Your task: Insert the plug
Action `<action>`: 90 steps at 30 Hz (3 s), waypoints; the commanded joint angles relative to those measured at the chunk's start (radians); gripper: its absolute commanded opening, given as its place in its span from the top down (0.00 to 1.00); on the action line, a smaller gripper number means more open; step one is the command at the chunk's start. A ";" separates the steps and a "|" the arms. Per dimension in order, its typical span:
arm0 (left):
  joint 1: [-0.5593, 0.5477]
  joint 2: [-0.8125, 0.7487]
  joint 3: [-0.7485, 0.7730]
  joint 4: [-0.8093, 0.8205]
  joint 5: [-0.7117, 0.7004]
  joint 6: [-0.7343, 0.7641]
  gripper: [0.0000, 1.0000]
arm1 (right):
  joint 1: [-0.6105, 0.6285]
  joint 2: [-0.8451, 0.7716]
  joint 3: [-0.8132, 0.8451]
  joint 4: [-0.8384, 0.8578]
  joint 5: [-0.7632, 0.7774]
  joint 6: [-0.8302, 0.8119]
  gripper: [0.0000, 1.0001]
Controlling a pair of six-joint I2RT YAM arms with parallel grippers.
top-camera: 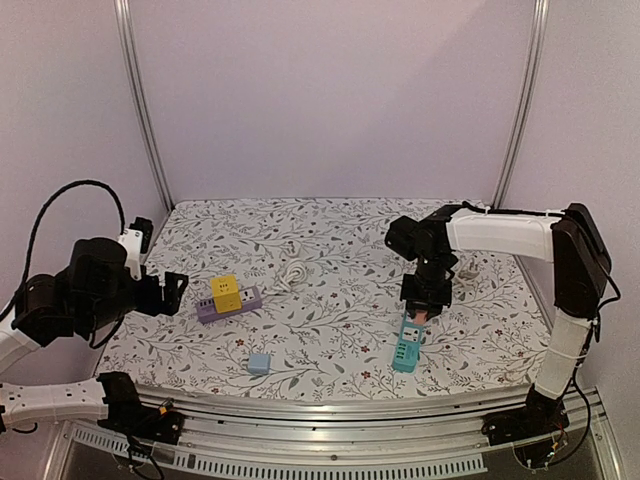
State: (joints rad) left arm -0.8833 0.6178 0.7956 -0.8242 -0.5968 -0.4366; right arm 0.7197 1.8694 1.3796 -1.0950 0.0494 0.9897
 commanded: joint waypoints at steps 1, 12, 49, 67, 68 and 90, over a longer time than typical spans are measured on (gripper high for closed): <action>-0.005 0.012 -0.019 0.019 0.021 0.016 0.00 | -0.009 0.049 -0.068 0.030 -0.054 -0.016 0.98; -0.005 0.011 -0.021 0.025 0.038 0.024 0.00 | -0.014 0.017 -0.115 0.061 -0.111 0.018 0.86; -0.006 0.221 0.139 -0.293 0.212 -0.434 0.01 | -0.057 -0.235 0.113 -0.240 -0.120 -0.268 0.01; -0.050 0.481 -0.011 -0.117 0.409 -0.541 0.22 | -0.058 -0.549 0.018 -0.351 -0.001 -0.367 0.01; -0.057 0.507 -0.016 -0.090 0.424 -0.541 0.23 | -0.058 -0.571 0.013 -0.351 0.001 -0.367 0.01; -0.083 0.925 -0.002 0.278 0.710 -0.503 0.31 | -0.059 -0.687 0.042 -0.448 0.027 -0.270 0.01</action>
State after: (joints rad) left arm -0.9596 1.5219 0.8032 -0.6018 0.0719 -0.9360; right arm 0.6662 1.1988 1.3979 -1.3449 0.0521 0.6765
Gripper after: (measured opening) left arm 0.692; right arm 0.989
